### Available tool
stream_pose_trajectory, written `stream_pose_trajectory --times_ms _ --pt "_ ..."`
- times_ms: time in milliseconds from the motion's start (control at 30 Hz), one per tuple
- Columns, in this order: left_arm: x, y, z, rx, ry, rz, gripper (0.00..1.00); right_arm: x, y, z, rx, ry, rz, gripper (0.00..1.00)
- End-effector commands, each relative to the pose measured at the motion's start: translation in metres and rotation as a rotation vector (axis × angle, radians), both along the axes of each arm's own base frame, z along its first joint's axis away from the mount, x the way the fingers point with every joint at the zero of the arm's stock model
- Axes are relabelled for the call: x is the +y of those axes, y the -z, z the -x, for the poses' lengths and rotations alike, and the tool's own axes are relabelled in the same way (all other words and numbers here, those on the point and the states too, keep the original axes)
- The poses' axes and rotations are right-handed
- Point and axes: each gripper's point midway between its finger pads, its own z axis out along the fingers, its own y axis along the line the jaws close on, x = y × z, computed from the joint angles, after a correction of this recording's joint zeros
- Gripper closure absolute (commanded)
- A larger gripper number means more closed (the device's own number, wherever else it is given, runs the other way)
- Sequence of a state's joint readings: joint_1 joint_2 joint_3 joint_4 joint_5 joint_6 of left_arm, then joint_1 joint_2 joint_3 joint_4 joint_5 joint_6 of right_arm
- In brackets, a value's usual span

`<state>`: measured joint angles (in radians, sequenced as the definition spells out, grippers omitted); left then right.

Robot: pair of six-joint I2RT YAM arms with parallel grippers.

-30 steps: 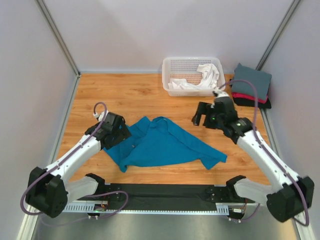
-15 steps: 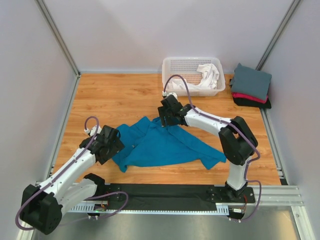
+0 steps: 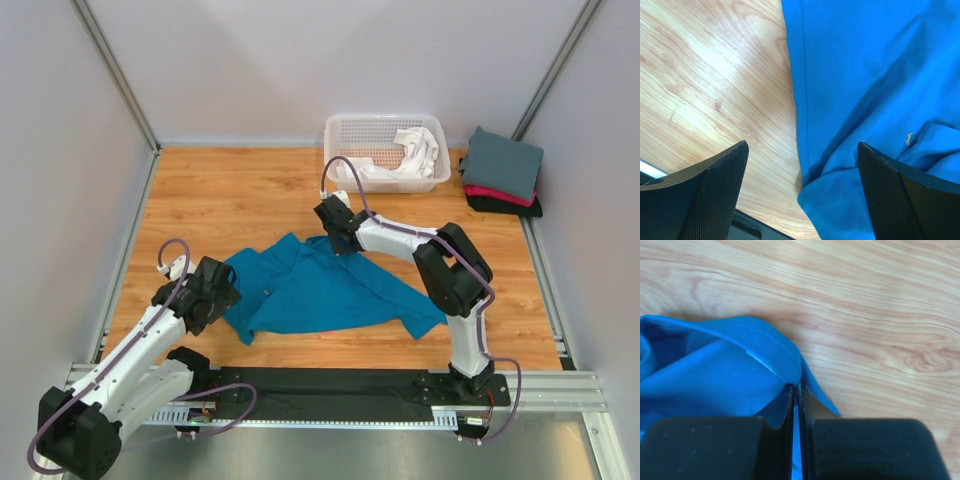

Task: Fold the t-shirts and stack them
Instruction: Flatten the tshirt out

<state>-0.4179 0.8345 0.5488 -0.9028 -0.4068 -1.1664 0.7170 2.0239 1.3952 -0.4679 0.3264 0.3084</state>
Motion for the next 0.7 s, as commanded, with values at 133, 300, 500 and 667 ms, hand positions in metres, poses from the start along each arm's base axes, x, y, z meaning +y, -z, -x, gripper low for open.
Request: stream_pose_trajectory --times_ms 133,300,500,667 --pt "0.010 -0.003 -0.006 -0.019 -0.043 -0.035 0.04 -0.058 -0.063 -0.011 -0.115 0.137 -0.010 1.00" --pt "0.010 -0.002 -0.017 -0.009 -0.047 -0.049 0.04 -0.106 -0.089 0.001 -0.082 0.223 -0.118 1.00" --pt "0.008 -0.003 -0.032 -0.003 -0.025 -0.059 0.04 -0.142 -0.086 0.023 -0.047 0.263 -0.135 1.00" --pt "0.006 -0.001 -0.044 0.009 -0.013 -0.067 0.03 -0.156 -0.083 0.040 -0.014 0.290 -0.159 1.00"
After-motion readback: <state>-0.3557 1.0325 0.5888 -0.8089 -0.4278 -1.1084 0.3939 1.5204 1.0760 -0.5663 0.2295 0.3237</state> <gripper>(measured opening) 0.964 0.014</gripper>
